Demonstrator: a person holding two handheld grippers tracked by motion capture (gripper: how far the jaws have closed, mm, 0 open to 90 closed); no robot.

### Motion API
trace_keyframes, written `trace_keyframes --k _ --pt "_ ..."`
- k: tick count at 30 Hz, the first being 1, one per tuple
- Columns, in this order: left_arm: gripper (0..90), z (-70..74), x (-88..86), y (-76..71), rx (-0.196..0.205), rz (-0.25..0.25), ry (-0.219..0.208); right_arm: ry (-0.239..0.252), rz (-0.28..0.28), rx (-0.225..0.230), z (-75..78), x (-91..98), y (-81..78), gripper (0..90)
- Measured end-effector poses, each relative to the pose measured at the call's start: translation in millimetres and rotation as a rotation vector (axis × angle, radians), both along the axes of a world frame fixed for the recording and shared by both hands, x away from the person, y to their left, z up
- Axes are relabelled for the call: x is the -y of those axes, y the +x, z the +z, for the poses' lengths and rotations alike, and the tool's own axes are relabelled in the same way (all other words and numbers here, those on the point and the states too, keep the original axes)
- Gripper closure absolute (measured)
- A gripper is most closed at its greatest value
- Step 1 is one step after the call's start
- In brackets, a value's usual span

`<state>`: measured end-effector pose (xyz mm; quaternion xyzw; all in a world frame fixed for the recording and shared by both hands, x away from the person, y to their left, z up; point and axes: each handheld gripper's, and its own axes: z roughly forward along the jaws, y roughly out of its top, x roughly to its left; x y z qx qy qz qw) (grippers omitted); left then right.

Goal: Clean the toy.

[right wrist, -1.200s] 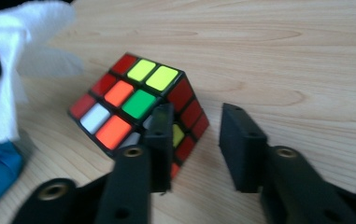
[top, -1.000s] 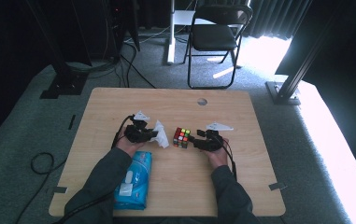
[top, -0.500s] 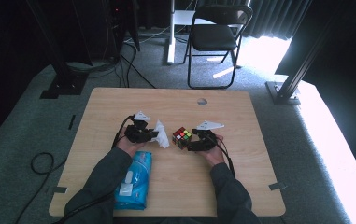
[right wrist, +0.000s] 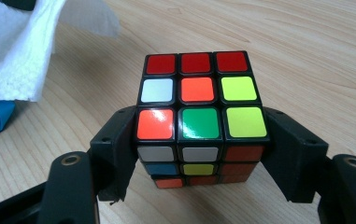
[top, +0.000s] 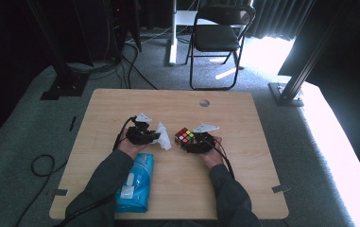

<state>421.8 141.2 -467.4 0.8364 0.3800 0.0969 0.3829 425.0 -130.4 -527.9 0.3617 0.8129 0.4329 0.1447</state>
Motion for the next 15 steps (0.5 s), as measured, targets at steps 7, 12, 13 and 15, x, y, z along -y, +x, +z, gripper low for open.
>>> trace_keyframes --k 7,12,13,15 --pt "80.1 0.9 0.3 0.0 0.001 0.003 -0.004 -0.018 0.002 0.017 0.9 -1.2 -1.8 33.9" --pt "80.3 2.6 0.1 0.3 0.003 0.000 0.000 -0.022 -0.006 0.034 1.8 -1.8 -3.9 34.3" --pt "80.3 3.1 0.1 0.2 0.004 0.000 0.001 -0.021 -0.009 0.034 1.7 -1.9 -4.5 34.3" --pt "80.4 3.5 -0.1 0.3 0.007 0.000 0.000 -0.019 -0.011 0.040 1.8 -2.0 -5.4 34.3"
